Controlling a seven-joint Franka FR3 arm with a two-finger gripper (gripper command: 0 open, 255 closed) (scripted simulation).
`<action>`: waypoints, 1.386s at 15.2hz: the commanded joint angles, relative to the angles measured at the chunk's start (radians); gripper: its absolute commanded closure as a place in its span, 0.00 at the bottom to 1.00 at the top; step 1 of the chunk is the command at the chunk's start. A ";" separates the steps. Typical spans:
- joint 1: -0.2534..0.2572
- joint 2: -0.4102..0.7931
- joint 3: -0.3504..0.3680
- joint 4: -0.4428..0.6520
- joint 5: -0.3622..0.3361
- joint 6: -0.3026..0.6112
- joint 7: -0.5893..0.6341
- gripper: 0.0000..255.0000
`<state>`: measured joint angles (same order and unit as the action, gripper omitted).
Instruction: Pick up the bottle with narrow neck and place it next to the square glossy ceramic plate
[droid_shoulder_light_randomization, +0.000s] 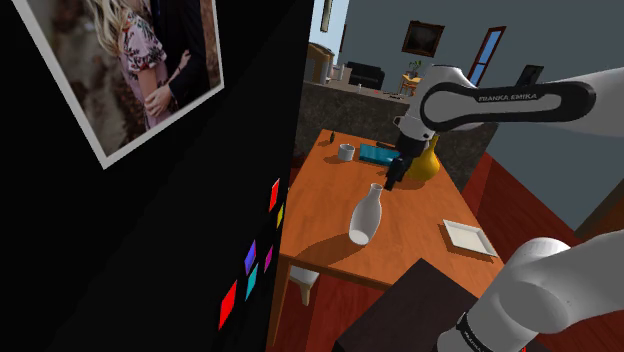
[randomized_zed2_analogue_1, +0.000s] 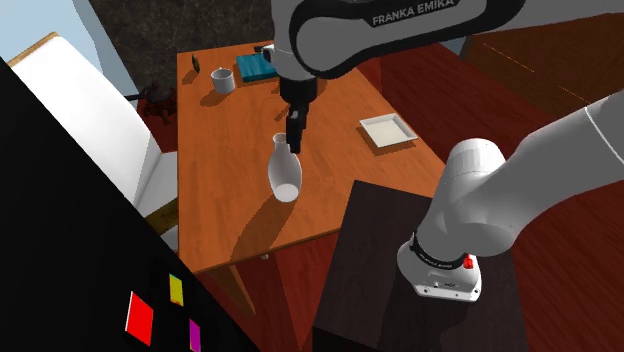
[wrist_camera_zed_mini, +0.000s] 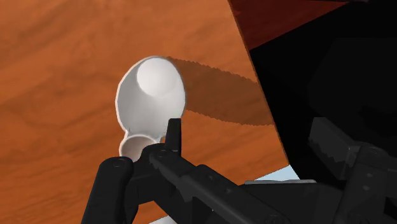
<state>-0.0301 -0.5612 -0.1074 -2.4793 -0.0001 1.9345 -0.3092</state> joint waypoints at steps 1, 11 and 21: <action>-0.008 0.060 -0.021 0.009 -0.016 0.060 -0.034 0.00; -0.024 0.332 -0.093 0.075 -0.033 0.296 -0.153 0.00; -0.021 0.378 -0.097 0.040 -0.024 0.376 -0.161 0.00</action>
<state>-0.0514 -0.1835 -0.2043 -2.4387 -0.0243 2.3102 -0.4699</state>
